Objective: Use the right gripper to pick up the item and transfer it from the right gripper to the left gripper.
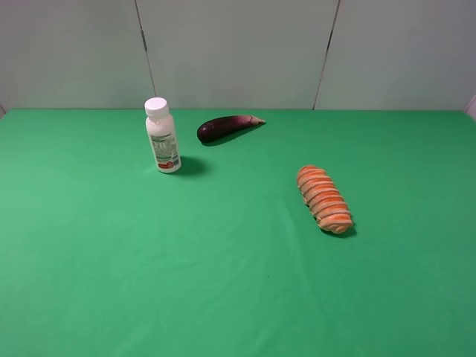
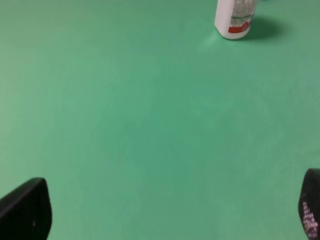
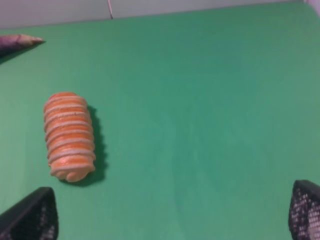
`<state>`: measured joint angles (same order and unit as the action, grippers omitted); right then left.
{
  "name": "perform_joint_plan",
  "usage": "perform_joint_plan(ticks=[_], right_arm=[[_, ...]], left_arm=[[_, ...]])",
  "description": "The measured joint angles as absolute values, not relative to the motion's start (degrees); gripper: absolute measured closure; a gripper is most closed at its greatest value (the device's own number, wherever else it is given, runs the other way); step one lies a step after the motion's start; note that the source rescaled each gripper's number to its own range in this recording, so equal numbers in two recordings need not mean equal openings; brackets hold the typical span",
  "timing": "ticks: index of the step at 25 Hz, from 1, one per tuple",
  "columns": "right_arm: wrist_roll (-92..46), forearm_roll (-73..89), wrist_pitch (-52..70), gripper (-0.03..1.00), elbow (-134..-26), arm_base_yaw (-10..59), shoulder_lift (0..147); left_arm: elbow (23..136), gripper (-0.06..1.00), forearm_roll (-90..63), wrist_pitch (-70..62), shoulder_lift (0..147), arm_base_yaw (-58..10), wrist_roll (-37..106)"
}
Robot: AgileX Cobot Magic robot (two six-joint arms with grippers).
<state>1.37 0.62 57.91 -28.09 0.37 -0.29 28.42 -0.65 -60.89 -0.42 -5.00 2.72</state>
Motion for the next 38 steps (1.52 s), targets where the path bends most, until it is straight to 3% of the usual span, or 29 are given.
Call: perform_joint_plan(ticks=[38], right_arm=[[1.0, 0.6, 58.0, -0.03, -28.1, 0.4, -0.3]], left_arm=[[28.4, -0.06, -0.7, -60.9, -0.4, -5.0, 2.8]])
